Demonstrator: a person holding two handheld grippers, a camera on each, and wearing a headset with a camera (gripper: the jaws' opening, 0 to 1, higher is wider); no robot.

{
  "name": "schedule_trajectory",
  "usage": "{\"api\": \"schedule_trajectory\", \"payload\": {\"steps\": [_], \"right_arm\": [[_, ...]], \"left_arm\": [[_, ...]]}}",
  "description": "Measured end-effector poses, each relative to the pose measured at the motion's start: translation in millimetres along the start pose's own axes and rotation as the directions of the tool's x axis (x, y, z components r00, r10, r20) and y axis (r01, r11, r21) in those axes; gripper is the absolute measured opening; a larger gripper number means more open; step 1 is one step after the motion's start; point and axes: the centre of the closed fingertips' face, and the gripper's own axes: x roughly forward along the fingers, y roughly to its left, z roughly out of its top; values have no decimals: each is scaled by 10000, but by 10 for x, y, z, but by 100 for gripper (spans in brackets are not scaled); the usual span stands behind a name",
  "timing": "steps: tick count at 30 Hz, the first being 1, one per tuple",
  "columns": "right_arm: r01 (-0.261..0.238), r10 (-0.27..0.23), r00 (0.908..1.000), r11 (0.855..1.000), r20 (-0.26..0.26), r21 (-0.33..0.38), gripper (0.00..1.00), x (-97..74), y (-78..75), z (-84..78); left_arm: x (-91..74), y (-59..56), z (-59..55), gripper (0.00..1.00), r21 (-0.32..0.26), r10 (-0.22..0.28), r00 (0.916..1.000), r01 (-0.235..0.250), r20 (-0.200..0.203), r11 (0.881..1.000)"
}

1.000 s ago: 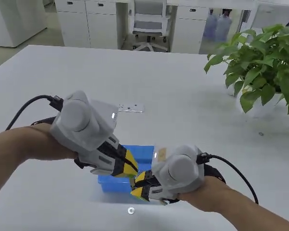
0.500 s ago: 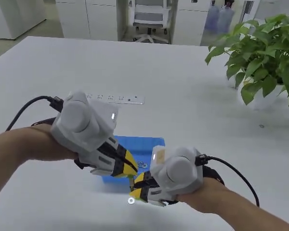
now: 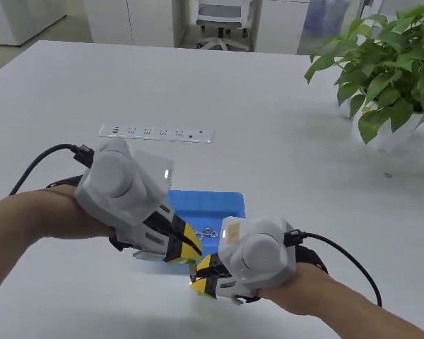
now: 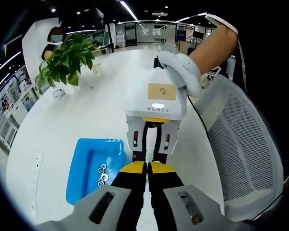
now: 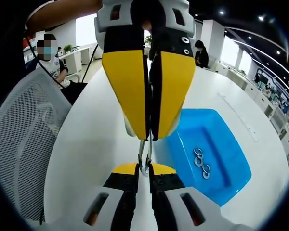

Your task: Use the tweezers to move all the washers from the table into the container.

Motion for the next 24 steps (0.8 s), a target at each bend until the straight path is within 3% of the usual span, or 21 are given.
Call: {"api": "schedule_trajectory", "payload": {"steps": [16,24], "right_arm": [[-36,37,9999,10000,-114,15,12,64,11,-80],[-42,42,9999,10000,-116,36,12,75,-5,-81]], "left_arm": [[63,-13,-87,5,-218,-137,9999,138,14,9997],[50,3,-73,5,-265,-103,9999,106,113,9996]]}}
